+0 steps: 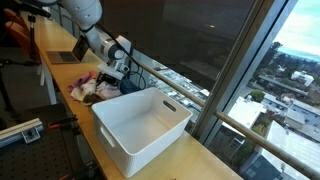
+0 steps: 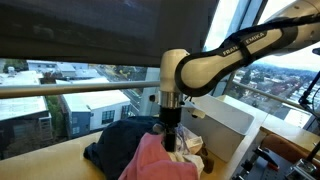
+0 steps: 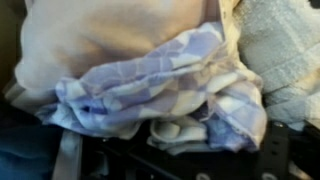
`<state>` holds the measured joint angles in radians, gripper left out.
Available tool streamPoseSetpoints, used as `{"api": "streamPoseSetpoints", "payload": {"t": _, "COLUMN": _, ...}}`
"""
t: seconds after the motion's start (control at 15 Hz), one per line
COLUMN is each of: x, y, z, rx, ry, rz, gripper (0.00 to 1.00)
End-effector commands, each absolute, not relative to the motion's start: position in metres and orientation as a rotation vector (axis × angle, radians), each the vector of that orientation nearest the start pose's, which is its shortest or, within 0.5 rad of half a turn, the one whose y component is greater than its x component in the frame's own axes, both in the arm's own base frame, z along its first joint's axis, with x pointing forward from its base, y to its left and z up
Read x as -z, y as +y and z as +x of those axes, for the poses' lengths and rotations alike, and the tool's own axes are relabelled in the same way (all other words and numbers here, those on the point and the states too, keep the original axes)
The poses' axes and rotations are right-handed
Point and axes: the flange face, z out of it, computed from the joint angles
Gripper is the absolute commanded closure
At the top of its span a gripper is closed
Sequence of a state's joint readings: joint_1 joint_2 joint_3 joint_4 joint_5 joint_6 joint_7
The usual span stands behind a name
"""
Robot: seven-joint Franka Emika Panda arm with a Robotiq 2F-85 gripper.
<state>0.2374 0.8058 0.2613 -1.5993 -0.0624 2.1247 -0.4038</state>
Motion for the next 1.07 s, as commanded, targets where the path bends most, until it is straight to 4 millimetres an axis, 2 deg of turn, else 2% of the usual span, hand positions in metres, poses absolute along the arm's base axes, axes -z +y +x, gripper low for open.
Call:
{"api": "streamPoseSetpoints", "payload": {"t": 0.0, "x": -0.156, "y": 0.291, "z": 0.591, "rx": -0.385, "ry": -1.303, "rz": -2.706, "gripper": 0.42}}
{"api": "streamPoseSetpoints", "payload": {"t": 0.2, "x": -0.185, "y": 0.279, "z": 0.586, "rx": -0.367, "ry": -1.298, "rz": -2.726, "gripper": 0.64}}
{"api": "streamPoseSetpoints", "payload": {"t": 0.47, "x": -0.229, "y": 0.269, "z": 0.569, "rx": -0.329, "ry": -1.313, "rz": -2.758, "gripper": 0.95}}
{"api": "streamPoseSetpoints", "payload": {"t": 0.53, "x": -0.242, "y": 0.266, "z": 0.565, "rx": -0.314, "ry": -1.316, "rz": -2.766, "gripper": 0.99}}
{"api": "streamPoseSetpoints", "payload": {"t": 0.6, "x": -0.261, "y": 0.262, "z": 0.562, "rx": -0.293, "ry": -1.319, "rz": -2.779, "gripper": 1.0}}
{"api": "streamPoseSetpoints", "payload": {"t": 0.67, "x": -0.278, "y": 0.258, "z": 0.561, "rx": -0.271, "ry": -1.323, "rz": -2.789, "gripper": 0.97}}
{"api": "streamPoseSetpoints", "payload": {"t": 1.0, "x": -0.396, "y": 0.228, "z": 0.57, "rx": -0.052, "ry": -1.276, "rz": -2.864, "gripper": 0.96}}
